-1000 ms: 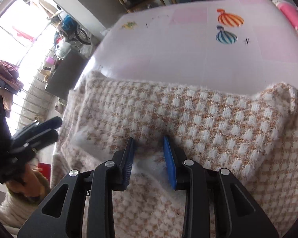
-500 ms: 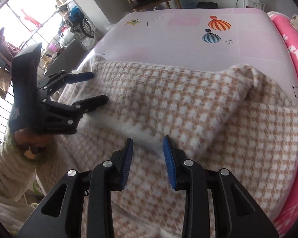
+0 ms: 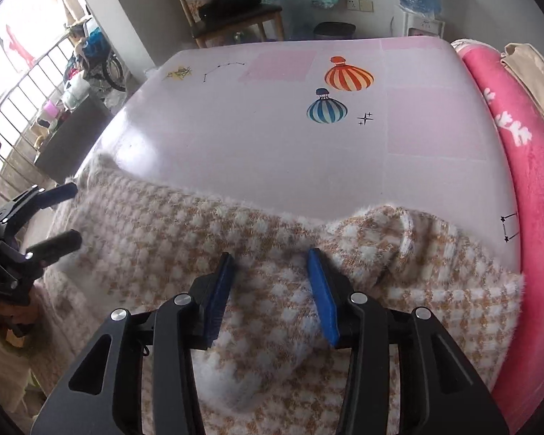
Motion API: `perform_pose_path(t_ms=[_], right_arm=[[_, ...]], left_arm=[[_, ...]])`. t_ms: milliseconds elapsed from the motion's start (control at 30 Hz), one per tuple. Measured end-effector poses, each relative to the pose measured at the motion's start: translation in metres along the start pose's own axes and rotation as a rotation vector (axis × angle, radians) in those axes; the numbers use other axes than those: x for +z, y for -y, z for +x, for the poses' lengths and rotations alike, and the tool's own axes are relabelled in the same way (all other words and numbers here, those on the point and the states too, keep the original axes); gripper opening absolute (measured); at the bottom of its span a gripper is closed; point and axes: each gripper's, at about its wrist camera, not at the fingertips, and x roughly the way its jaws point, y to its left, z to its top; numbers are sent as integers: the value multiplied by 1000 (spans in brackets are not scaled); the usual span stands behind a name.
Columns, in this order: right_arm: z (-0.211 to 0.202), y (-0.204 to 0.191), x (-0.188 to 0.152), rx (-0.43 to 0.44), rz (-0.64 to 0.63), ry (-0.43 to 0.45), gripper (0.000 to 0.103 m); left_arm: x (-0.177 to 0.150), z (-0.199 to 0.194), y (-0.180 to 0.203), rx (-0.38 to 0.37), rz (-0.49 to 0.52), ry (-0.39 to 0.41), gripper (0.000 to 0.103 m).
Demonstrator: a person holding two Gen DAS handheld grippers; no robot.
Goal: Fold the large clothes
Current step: 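Lift the hem with both grippers and fold it over toward the collar, then open both grippers and release the folded hem onto the coat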
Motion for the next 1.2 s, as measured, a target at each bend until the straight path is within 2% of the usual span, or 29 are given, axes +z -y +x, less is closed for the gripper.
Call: perform_pose_path(t_ms=[67, 100, 133, 200, 233, 267, 300, 333, 467, 567, 633, 667, 700, 800, 900, 967, 1000, 1033, 1067, 1133, 1200], right_arm=[[-10, -12, 6, 4, -13, 25, 42], [-16, -20, 9, 26, -30, 53, 42], [-18, -27, 14, 36, -50, 72, 42], [-12, -41, 22, 41, -81, 77, 42], [-3, -45, 24, 48, -90, 60, 42], [12, -47, 24, 34, -103, 22, 42], [24, -47, 21, 19, -117, 1, 42], [27, -45, 19, 27, -119, 25, 42], [7, -41, 17, 38, -51, -4, 41], [-16, -44, -1, 63, -82, 33, 41], [-4, -41, -14, 5, -101, -4, 41], [6, -40, -21, 2, -114, -3, 41], [6, -42, -25, -12, -150, 30, 41], [-7, -48, -24, -60, -137, 4, 40], [-37, -54, -38, -36, -146, 60, 40], [-30, -48, -50, -76, -134, 34, 40], [-19, -41, -56, -72, -123, 11, 40], [-18, -37, -61, -61, -128, 44, 39], [-22, -37, -62, -73, -119, 38, 35], [-38, -40, -62, -97, -63, 27, 34], [-62, -47, -72, -73, -49, 65, 34]], left_arm=[[13, -7, 3, -28, 19, 44, 90], [20, -5, 6, -32, 31, 48, 87], [27, 0, 10, -34, 45, 42, 78], [34, 21, 19, -43, 66, -13, 73], [33, 37, 22, -24, 76, -59, 66], [30, 56, 23, 20, 96, -117, 64], [24, 70, 24, 66, 120, -151, 63], [22, 72, 23, 74, 130, -126, 64], [25, 55, 22, 108, 128, -134, 61], [18, 34, 29, 64, 154, -106, 60], [8, 44, 35, 83, 171, -158, 61], [1, 53, 39, 107, 185, -178, 63], [-1, 52, 40, 119, 194, -147, 64], [6, 39, 37, 129, 163, -155, 62], [-2, 12, 43, 122, 206, -101, 62], [-16, 25, 46, 157, 225, -185, 63], [-23, 32, 44, 163, 226, -200, 66], [-25, 30, 40, 157, 208, -173, 70], [-23, 28, 35, 144, 174, -187, 70], [-18, 15, 26, 147, 91, -185, 70], [-19, -8, 27, 167, 72, -148, 70]])
